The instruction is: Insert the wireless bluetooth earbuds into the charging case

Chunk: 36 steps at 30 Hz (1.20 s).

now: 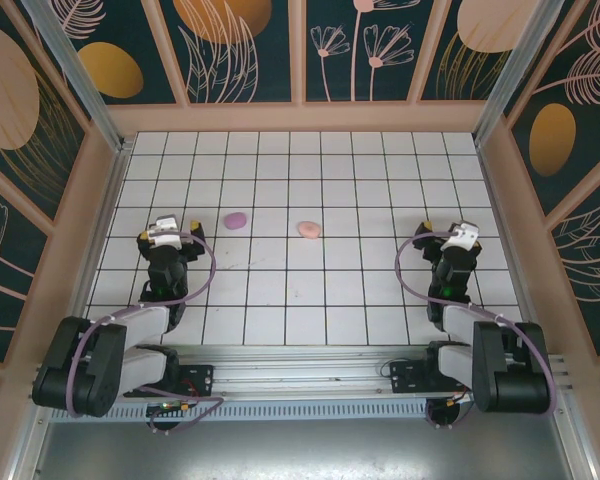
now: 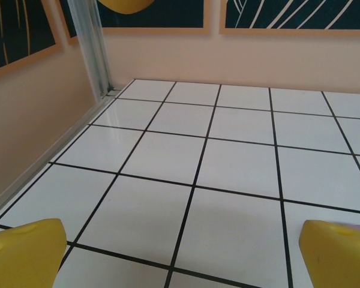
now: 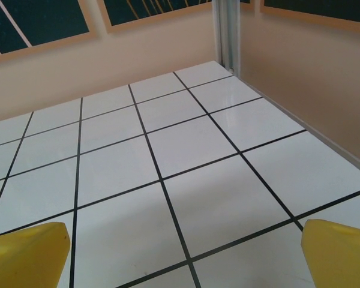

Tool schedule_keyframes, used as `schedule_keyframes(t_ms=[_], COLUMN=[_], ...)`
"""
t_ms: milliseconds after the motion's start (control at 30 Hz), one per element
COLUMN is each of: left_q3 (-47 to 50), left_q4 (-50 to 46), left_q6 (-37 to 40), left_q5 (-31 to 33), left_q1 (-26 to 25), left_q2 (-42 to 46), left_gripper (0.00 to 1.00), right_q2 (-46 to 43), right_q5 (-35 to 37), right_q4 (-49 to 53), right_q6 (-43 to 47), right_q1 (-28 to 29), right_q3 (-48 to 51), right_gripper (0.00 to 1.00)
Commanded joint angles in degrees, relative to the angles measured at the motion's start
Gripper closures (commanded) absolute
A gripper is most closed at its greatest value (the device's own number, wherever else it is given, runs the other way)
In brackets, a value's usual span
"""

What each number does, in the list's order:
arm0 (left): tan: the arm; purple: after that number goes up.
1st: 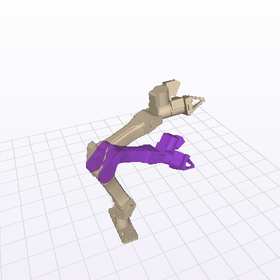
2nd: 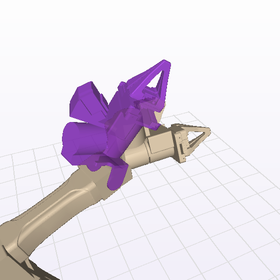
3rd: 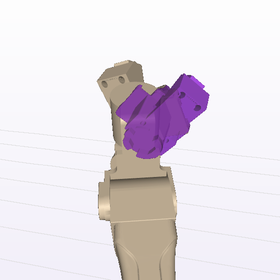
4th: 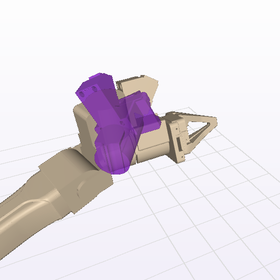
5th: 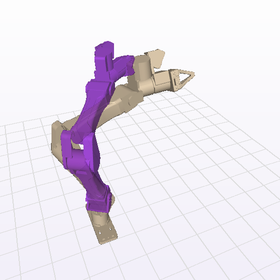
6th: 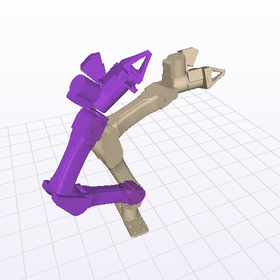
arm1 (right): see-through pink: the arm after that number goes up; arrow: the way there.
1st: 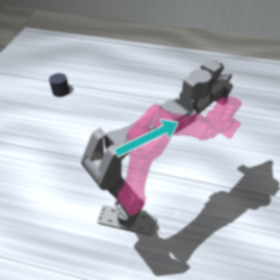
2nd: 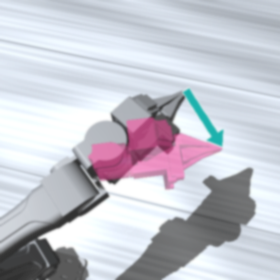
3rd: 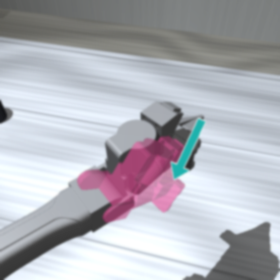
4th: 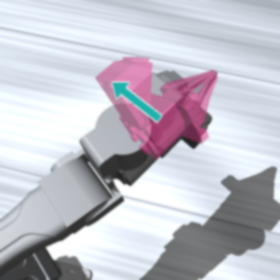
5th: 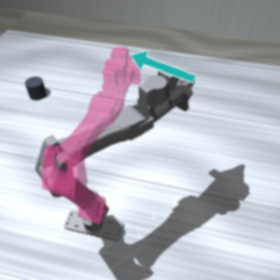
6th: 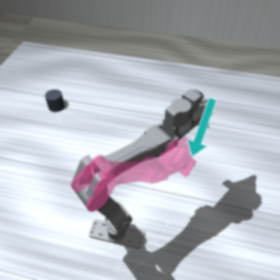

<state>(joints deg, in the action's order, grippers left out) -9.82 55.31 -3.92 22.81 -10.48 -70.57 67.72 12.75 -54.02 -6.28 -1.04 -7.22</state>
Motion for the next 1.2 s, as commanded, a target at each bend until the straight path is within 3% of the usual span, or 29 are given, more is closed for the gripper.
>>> schedule_keyframes(t_ms=[0, 167, 467, 567, 767, 1167], left_q3=[0.8, 1.3, 2.6, 1.9, -3.8, -3.5], left_q4=[9.3, 17.2, 27.1, 28.3, 17.6, 17.9], left_q6=[1.8, 3.9, 3.0, 3.8, 0.0, 0.1], left_q5=[-1.5, -2.6, -8.8, -12.6, -14.6, -14.5], left_q1=[0.6, 1.7, 5.3, 5.9, 9.3, 9.5], left_q2=[-1.8, -5.7, -13.5, -16.4, -16.7, -16.5], left_gripper=[0.01, 0.01, 0.01, 0.02, 0.01, 0.01], right_q2=[2.6, 7.8, 20.5, 20.5, 20.4, 20.5], right_q5=[-3.1, -8.1, -9.0, -10.5, -10.3, -9.7], right_q4=[-8.1, -11.8, -24.8, -19.7, -18.8, -18.2], right_q6=[0.1, 2.7, 3.2, 3.6, 4.0, 4.8], right_q1=[-0.5, -0.6, -1.1, -1.1, -0.9, 0.1], right_q3=[-0.2, -2.6, -2.5, -4.9, -5.4, -5.7], right_gripper=[0.01, 0.01, 0.01, 0.01, 0.01, 0.01])
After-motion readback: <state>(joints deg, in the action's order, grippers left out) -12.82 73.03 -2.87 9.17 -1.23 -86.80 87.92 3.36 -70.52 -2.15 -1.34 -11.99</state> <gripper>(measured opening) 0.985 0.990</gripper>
